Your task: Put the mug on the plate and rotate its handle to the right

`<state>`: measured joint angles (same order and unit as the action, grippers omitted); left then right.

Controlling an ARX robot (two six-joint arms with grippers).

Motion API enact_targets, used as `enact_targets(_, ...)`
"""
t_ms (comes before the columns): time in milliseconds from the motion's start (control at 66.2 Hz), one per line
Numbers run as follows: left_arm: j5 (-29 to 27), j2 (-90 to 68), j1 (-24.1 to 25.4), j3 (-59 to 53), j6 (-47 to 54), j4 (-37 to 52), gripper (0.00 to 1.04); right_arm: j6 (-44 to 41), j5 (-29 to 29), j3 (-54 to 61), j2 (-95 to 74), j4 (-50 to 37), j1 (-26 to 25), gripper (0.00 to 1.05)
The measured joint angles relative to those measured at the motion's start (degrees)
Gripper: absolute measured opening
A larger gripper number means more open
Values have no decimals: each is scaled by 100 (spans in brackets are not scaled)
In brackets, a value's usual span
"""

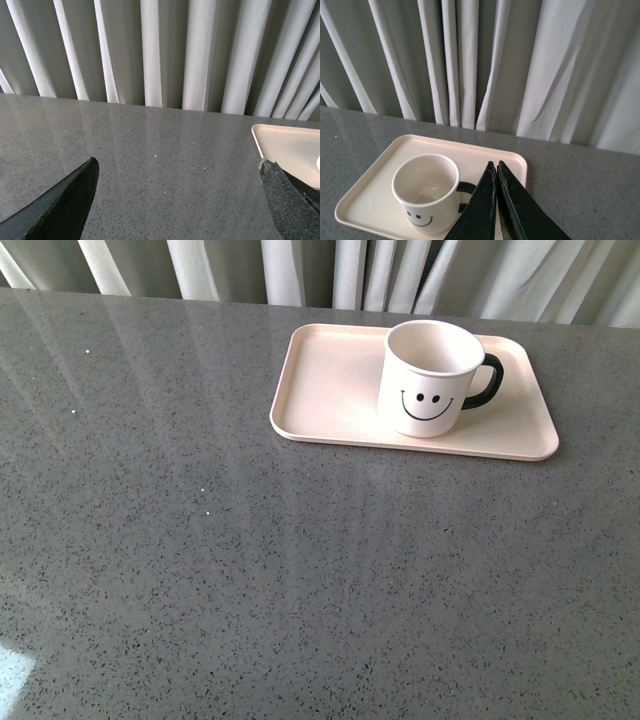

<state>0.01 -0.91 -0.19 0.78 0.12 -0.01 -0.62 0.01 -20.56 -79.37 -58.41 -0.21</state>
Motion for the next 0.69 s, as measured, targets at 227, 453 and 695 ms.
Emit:
enact_targets(227, 0, 0, 0, 0, 0, 0, 96, 2, -2, 758, 837, 96, 0, 2)
enact_targets(453, 0, 0, 0, 0, 0, 0, 95, 2, 0, 1364, 1462, 42, 0, 2)
enact_targets(695, 0, 0, 0, 0, 0, 0, 95, 2, 0, 1805, 2658, 890, 0, 2)
